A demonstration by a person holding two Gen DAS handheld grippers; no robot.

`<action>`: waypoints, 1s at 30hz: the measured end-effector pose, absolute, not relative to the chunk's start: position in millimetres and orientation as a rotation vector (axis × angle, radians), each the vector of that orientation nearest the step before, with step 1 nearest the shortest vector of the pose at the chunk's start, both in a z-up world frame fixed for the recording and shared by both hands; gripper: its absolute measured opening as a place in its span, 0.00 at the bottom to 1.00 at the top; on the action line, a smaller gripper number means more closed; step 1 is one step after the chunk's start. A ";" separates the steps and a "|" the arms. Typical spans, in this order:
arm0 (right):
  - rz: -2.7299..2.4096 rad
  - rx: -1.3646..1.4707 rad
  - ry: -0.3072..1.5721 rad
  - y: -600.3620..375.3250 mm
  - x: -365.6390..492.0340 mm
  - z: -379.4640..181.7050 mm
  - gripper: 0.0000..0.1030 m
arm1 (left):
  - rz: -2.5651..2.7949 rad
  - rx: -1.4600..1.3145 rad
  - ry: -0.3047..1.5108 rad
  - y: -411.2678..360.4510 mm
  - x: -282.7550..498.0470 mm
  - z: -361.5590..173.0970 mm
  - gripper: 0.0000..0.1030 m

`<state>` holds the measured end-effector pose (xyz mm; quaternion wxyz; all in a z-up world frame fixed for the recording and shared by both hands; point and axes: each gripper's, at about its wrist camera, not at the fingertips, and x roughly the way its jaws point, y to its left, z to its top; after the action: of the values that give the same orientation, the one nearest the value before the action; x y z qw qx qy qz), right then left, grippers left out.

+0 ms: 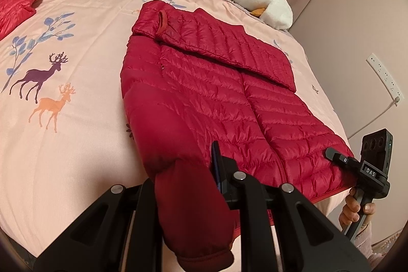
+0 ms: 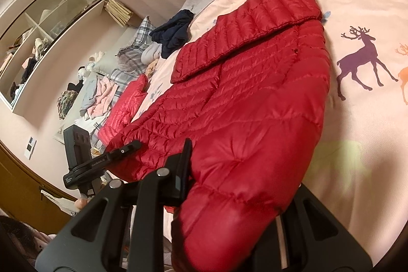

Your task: Fold large clothes

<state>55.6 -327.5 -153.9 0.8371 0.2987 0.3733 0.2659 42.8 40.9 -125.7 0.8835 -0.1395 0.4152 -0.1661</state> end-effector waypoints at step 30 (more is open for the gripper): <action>0.680 0.591 0.731 -332.1 47.3 -130.7 0.20 | -0.402 -0.297 0.842 41.3 38.9 -105.8 0.15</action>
<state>47.3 -332.1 -130.7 0.8364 0.2794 0.3453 0.3211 38.9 41.3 -105.8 0.8826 -0.1426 0.4042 -0.1930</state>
